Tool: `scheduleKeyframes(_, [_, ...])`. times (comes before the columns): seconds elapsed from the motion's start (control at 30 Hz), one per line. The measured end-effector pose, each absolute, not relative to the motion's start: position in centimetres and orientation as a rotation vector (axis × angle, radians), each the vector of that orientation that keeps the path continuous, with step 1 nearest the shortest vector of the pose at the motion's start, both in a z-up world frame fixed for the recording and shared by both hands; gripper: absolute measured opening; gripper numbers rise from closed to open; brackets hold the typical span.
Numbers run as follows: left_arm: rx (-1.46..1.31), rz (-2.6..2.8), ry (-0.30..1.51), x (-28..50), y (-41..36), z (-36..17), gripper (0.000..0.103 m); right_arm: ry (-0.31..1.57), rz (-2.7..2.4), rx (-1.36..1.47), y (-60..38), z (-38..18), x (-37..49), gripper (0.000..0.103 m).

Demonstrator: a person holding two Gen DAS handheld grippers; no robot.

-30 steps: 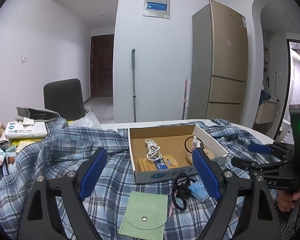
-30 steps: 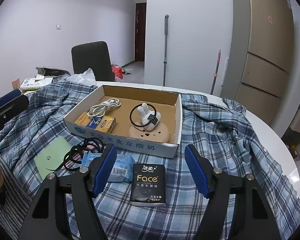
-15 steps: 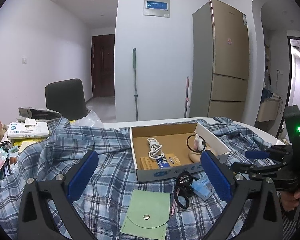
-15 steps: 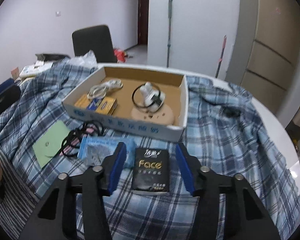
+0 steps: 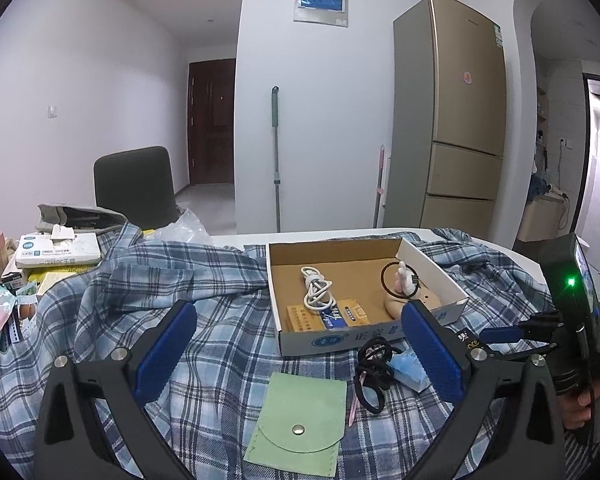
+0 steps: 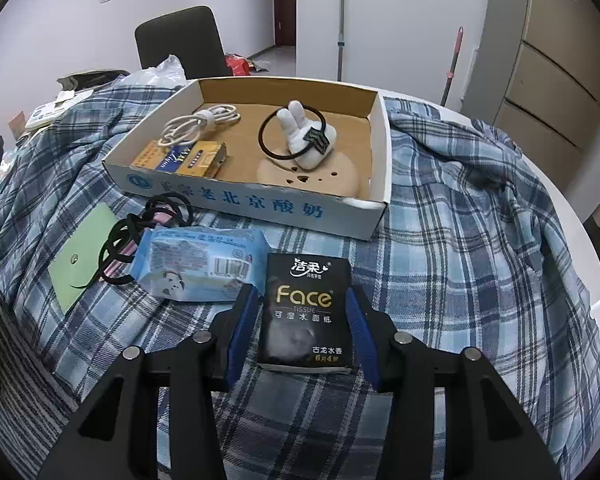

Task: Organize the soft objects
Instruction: 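Grasp the black Face tissue pack with the right gripper while the left gripper approaches the green pouch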

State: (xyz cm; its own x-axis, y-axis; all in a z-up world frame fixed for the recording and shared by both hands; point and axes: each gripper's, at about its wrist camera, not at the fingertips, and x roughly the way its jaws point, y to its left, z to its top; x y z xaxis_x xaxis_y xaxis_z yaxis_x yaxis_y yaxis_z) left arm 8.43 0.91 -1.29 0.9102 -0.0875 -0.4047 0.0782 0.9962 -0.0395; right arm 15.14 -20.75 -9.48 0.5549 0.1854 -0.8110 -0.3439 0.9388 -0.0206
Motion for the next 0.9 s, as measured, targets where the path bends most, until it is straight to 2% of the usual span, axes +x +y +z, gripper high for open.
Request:
scheduleKeyframes(0.2, [-0.027, -0.065, 0.440, 8.8, 1.3, -1.5, 0.103, 0.957, 0.306, -0.198, -20.6, -9.9, 15.3, 0.057])
scheduleKeyframes(0.37, [-0.019, -0.053, 0.496, 9.6, 1.4, -2.0, 0.103, 0.997, 0.310, -0.182, -20.8, -10.5, 15.9, 0.057])
scheduleKeyframes(0.43, [-0.008, -0.040, 0.540, 10.1, 1.4, -2.5, 0.103, 1.018, 0.307, -0.159, -21.2, -10.7, 16.2, 0.056])
scheduleKeyframes(0.5, [0.005, -0.051, 0.604, 10.8, 1.2, -3.3, 0.103, 1.030, 0.299, -0.145, -21.5, -10.9, 16.5, 0.046])
scheduleKeyframes(0.9, [0.047, -0.094, 0.857, 13.3, 0.7, -6.4, 0.101, 0.926, 0.293, -0.182, -20.9, -9.3, 15.1, 0.046])
